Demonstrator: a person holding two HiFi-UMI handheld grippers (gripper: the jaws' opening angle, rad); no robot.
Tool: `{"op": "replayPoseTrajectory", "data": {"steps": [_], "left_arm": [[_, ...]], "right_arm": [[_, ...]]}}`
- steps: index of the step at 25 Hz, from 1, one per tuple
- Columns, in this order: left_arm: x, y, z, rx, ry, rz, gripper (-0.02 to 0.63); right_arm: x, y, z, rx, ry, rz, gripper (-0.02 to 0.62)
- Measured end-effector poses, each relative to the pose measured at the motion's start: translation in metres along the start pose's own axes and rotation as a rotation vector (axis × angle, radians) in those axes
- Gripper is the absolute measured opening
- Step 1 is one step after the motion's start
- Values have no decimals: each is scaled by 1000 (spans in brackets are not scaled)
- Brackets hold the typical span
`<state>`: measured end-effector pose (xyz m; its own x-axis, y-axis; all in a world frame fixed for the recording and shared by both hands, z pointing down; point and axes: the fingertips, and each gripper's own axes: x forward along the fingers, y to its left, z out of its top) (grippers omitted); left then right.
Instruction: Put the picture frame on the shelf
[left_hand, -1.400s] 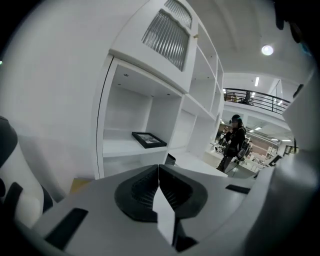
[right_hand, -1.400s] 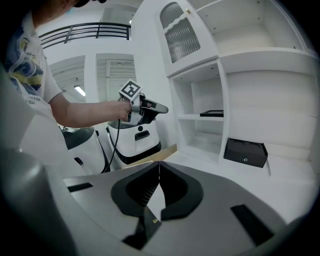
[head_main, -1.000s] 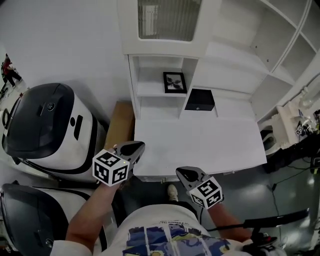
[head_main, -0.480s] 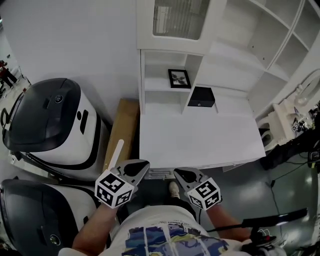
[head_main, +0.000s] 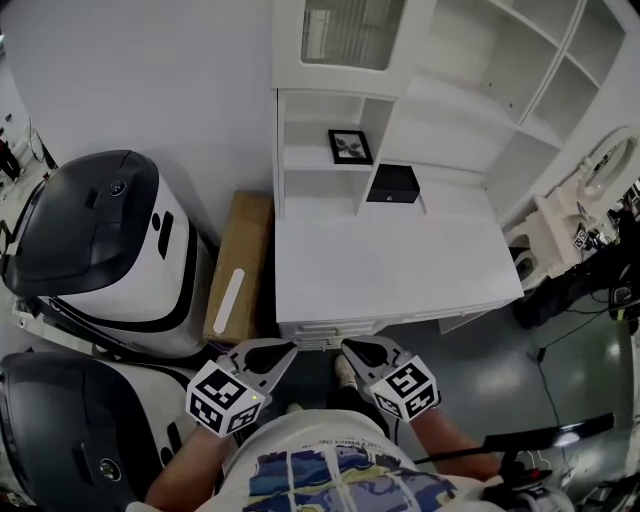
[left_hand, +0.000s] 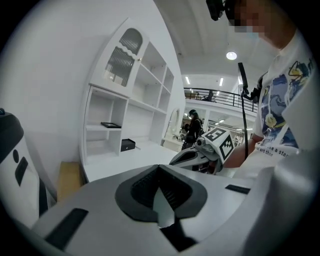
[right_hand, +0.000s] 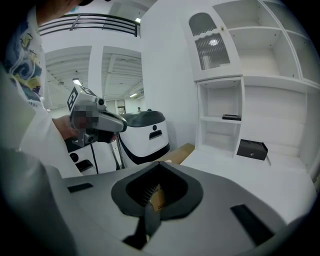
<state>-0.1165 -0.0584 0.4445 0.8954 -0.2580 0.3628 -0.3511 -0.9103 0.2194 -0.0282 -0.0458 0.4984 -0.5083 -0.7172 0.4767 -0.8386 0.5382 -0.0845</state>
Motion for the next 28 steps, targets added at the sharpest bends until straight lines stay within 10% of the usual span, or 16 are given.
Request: {"op": "replayPoseTrajectory", "data": {"steps": [28], "left_arm": [[-18,-22,-23,17,13,-26,13]], "right_arm": [[-11,34,0,-43,-9,3,25]]}}
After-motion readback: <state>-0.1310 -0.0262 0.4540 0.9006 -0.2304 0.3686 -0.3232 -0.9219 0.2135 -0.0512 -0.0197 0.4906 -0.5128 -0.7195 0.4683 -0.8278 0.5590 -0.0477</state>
